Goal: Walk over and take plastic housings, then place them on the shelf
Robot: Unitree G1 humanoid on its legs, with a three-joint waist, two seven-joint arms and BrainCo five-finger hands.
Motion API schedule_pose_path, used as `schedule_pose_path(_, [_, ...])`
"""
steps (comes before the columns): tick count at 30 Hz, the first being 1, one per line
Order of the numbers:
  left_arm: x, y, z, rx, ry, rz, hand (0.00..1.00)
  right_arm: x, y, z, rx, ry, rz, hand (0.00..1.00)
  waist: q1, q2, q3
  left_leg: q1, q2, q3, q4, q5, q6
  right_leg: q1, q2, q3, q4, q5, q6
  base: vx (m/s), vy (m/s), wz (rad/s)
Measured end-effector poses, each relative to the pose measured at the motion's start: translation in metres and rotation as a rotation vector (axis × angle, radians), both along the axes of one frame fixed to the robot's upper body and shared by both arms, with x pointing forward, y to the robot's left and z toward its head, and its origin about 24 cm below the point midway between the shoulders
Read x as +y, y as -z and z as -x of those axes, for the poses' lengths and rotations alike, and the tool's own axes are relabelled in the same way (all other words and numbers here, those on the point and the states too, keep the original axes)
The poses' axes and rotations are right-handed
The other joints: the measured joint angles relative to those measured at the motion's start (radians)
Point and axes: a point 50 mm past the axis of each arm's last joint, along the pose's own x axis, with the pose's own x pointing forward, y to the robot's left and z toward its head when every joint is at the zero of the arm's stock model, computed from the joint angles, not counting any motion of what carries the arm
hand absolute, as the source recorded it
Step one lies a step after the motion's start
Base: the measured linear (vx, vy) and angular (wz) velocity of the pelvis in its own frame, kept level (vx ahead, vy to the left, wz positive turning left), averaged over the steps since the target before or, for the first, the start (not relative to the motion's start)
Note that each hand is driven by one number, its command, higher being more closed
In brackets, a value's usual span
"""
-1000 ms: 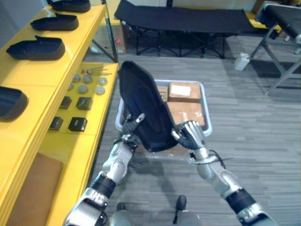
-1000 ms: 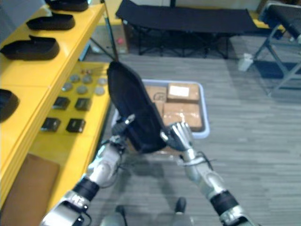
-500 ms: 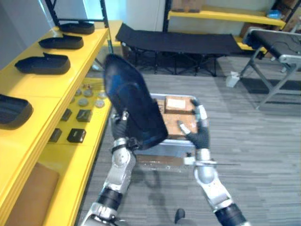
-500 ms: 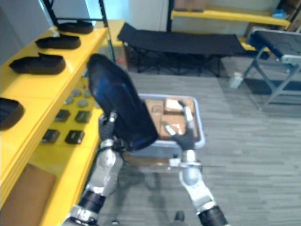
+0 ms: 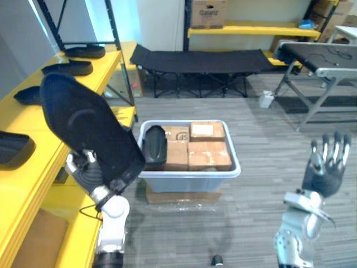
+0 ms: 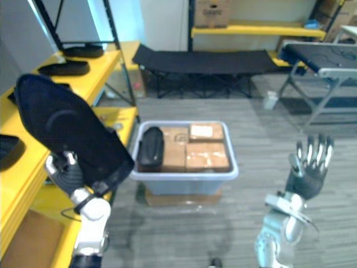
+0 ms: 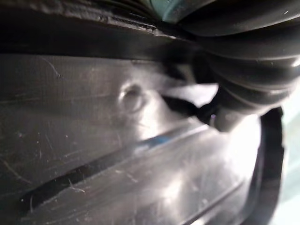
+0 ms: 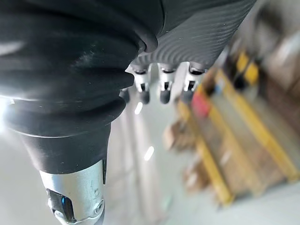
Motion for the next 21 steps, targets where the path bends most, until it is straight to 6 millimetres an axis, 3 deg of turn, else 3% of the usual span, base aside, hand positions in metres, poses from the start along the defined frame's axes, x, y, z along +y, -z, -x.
schedule_pose_path(4, [-0.023,0.003,0.007,-0.024,0.199,0.117,1.0,0.007,0.074,0.034,0.412,0.011,-0.122,0.0,-0.001,0.004,0.001,-0.001,0.0,0.007,0.0,-0.002,-0.001,-0.006,0.0,0.004,0.0,0.001,0.001,0.01,0.009,-0.03])
schedule_pose_path(6, [-0.026,0.006,0.008,-0.014,0.239,0.134,1.0,0.01,0.09,0.043,0.486,0.013,-0.155,0.0,-0.005,0.012,0.006,-0.002,0.0,0.006,0.0,-0.003,-0.001,-0.006,0.0,0.004,0.0,0.001,0.001,0.0,0.0,0.0])
schedule_pose_path(11, [-0.02,0.004,0.011,-0.025,0.232,0.146,1.0,0.012,0.089,0.041,0.459,-0.027,-0.15,0.0,-0.001,0.024,0.012,-0.011,0.0,-0.008,0.002,-0.004,0.0,0.001,0.0,-0.009,0.0,-0.002,0.003,-0.01,0.01,0.09])
schedule_pose_path(15, [-0.004,-0.014,0.022,-0.109,0.13,0.116,1.0,0.03,0.075,0.017,0.369,-0.146,-0.123,0.0,0.009,0.027,0.013,-0.027,-0.002,-0.067,0.006,-0.004,0.001,0.033,-0.006,-0.072,-0.005,-0.019,0.011,-0.01,0.007,0.41])
schedule_pose_path(17, [0.013,-0.03,0.036,-0.178,0.007,0.076,1.0,0.048,0.064,-0.003,0.295,-0.271,-0.1,0.0,0.04,0.033,0.011,-0.06,-0.009,-0.12,0.009,0.001,0.004,0.042,-0.012,-0.123,-0.005,-0.026,0.01,0.01,0.012,0.62])
schedule_pose_path(21, [0.042,-0.04,0.061,-0.208,-0.192,0.019,1.0,0.077,0.053,-0.035,0.261,-0.464,-0.025,0.0,0.104,0.038,0.011,-0.091,-0.038,-0.234,0.01,0.017,0.012,0.091,-0.035,-0.237,0.001,-0.042,0.029,0.06,0.024,0.92])
